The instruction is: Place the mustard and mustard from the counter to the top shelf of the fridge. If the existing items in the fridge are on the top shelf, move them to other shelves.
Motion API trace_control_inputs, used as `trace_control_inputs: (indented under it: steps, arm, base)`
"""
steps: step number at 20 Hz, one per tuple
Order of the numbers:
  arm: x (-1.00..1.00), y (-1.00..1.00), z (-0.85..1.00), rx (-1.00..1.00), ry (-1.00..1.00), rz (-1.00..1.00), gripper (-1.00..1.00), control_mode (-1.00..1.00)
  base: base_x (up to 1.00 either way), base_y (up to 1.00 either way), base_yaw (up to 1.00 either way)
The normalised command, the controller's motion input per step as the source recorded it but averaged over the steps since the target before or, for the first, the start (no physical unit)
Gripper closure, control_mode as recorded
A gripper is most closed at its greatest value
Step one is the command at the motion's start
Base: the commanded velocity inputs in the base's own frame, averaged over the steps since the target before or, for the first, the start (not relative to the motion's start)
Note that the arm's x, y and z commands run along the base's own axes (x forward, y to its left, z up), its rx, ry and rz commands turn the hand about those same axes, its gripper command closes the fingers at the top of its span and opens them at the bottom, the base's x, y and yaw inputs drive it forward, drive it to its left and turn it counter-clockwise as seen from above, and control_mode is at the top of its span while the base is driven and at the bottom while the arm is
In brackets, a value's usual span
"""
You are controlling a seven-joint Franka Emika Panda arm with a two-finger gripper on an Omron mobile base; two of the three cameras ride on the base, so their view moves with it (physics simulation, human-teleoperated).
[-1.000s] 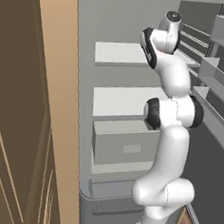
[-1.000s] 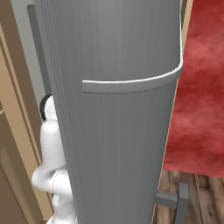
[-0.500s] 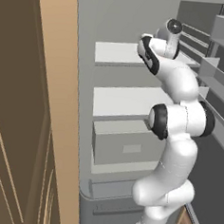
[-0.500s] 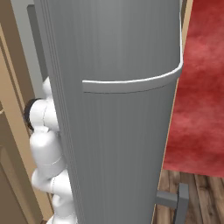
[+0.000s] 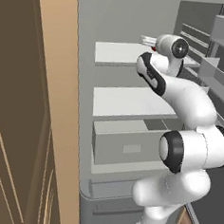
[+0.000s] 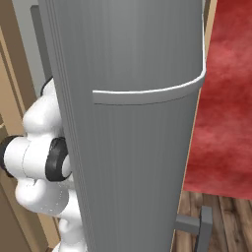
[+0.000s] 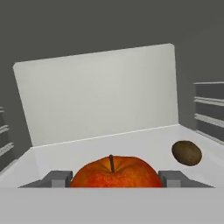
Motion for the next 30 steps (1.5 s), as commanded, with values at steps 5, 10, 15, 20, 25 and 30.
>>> trace_control_inputs:
  steps: [5, 10, 15, 20, 25, 30]
  arm:
    - [-1.0, 0.0, 0.76, 0.0, 0.0, 0.0, 1.0, -1.0]
    - [-1.0, 0.0, 0.28, 0.0, 0.03, 0.0, 1.0, -1.0]
    - [-1.0, 0.03, -0.71, -0.11, 0.12, 0.01, 1.0, -1.0]
    - [-1.0, 0.09, -1.0, -0.13, 0.33, 0.03, 1.0, -1.0]
    - [-0.98, 0.05, -1.0, -0.07, 0.6, 0.03, 1.0, -1.0]
    - [-0.08, -0.03, -0.64, 0.12, 0.13, 0.0, 1.0, -1.0]
  base:
    - [0.0, 0.0, 0.0]
    - [0.0, 0.0, 0.0]
    - [0.0, 0.0, 0.0]
    - [0.0, 0.0, 0.0]
    - [0.0, 0.0, 0.0]
    - [0.0, 0.0, 0.0]
